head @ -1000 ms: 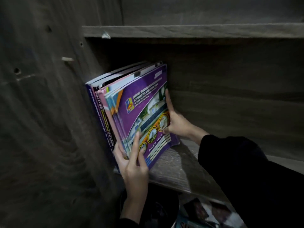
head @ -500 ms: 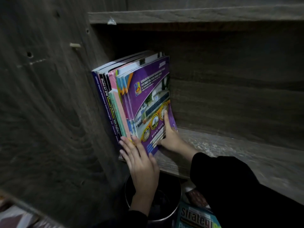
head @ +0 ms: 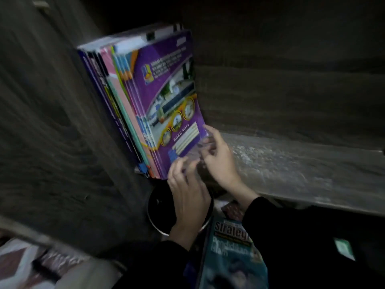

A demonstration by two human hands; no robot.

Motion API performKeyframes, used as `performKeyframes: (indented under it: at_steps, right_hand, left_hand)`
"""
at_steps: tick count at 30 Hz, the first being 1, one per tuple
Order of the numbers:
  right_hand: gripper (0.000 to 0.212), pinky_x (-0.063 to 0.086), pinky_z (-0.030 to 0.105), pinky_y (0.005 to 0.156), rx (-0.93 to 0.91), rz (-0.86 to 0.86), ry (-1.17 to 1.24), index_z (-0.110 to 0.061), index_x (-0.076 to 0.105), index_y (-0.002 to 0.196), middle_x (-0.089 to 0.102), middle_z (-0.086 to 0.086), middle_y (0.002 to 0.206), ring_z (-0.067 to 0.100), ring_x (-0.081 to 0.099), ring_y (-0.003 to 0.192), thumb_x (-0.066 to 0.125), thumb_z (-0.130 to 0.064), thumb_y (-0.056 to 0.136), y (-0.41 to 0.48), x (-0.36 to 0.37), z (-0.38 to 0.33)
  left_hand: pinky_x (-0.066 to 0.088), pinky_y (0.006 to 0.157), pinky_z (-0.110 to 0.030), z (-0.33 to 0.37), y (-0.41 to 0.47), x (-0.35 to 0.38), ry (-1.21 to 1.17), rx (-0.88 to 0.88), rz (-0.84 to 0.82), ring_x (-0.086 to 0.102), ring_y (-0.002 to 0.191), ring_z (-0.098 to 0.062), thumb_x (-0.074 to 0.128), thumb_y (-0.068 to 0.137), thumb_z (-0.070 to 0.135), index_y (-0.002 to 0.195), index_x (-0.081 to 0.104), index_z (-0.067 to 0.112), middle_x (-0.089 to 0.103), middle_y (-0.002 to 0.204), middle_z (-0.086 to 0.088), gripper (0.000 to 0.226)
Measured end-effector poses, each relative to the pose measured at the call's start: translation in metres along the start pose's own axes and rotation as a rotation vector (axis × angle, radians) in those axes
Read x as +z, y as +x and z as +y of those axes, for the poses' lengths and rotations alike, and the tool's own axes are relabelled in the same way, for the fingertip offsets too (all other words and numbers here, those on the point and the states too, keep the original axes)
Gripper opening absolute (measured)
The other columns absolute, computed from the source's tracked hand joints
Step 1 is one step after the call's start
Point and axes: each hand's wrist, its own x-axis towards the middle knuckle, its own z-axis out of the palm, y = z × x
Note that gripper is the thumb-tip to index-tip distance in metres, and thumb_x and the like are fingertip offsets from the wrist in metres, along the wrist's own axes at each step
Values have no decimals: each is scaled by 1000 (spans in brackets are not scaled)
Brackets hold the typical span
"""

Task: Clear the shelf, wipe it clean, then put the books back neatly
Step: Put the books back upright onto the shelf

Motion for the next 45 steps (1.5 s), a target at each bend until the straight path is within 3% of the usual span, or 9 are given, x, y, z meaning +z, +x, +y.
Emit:
performKeyframes:
  at_steps: [8, 12, 17, 24, 27, 31, 35, 39, 45]
  right_hand:
    - [33, 37, 28, 57, 207, 349, -147, -27, 54, 120, 57, -5, 68, 9, 49, 56, 51, -6, 95, -152, -50, 106]
    - [65, 45, 35, 78, 683, 174, -292, -18, 39, 140, 60, 18, 117, 32, 56, 101, 60, -2, 81, -214, -55, 185]
    - [100, 39, 35, 85, 809, -140, -407, -16, 10, 151, 47, 27, 129, 41, 47, 115, 76, -20, 77, -259, -64, 231]
    - [120, 40, 15, 59, 774, -146, -271, -14, 8, 152, 60, 23, 112, 34, 60, 98, 55, -81, 65, -270, -56, 238]
    - [132, 48, 31, 59, 745, -77, -191, -11, 7, 152, 68, 20, 87, 32, 64, 76, 51, -90, 56, -268, -49, 249]
    - [115, 55, 41, 67, 797, -125, -133, -34, -4, 149, 65, 21, 91, 32, 66, 80, 81, -37, 72, -271, -46, 264]
    - [107, 54, 46, 75, 791, -82, -147, -17, 1, 153, 53, 28, 126, 35, 61, 97, 73, 0, 75, -267, -52, 255]
    - [107, 52, 18, 64, 835, -137, -163, -19, -1, 152, 59, 10, 117, 9, 57, 81, 70, 8, 76, -265, -54, 256]
    - [103, 50, 27, 76, 813, -163, -183, -18, -3, 152, 35, 18, 149, 38, 57, 108, 70, -1, 83, -254, -67, 260]
  left_hand:
    - [41, 81, -30, 15, -131, 25, -90, -66, -498, 54, 90, -25, 50, 64, 16, 97, 45, 19, 45, 105, -5, 33]
    - [44, 77, -37, -6, -199, 38, 29, -378, -930, 61, 78, -33, 66, 42, 21, 103, 48, 14, 58, 94, -13, 63]
    - [31, 105, -30, -41, -231, 51, 31, -564, -1159, 35, 133, -29, 64, 76, 17, 147, 25, 13, 31, 148, -11, 81]
    - [44, 97, -47, -41, -242, 76, -205, -821, -1080, 49, 119, -40, 67, 65, 0, 140, 30, 26, 43, 136, -18, 88]
    - [49, 88, -42, -39, -241, 73, -221, -873, -1058, 55, 110, -37, 66, 69, -4, 147, 25, 23, 49, 127, -11, 92]
    - [51, 74, -43, -32, -237, 66, -327, -996, -994, 63, 97, -39, 74, 65, 14, 112, 47, 52, 61, 104, -1, 67]
    - [51, 85, -34, -20, -222, 65, -381, -1065, -1021, 63, 102, -16, 76, 73, 7, 115, 45, 37, 62, 110, -2, 60]
    - [53, 86, -44, -40, -224, 80, -497, -1396, -869, 63, 98, -26, 80, 55, 9, 117, 42, 20, 64, 111, -9, 73]
    - [52, 84, -40, -38, -222, 87, -454, -1304, -991, 62, 97, -26, 77, 44, 24, 132, 32, 18, 63, 116, -7, 99]
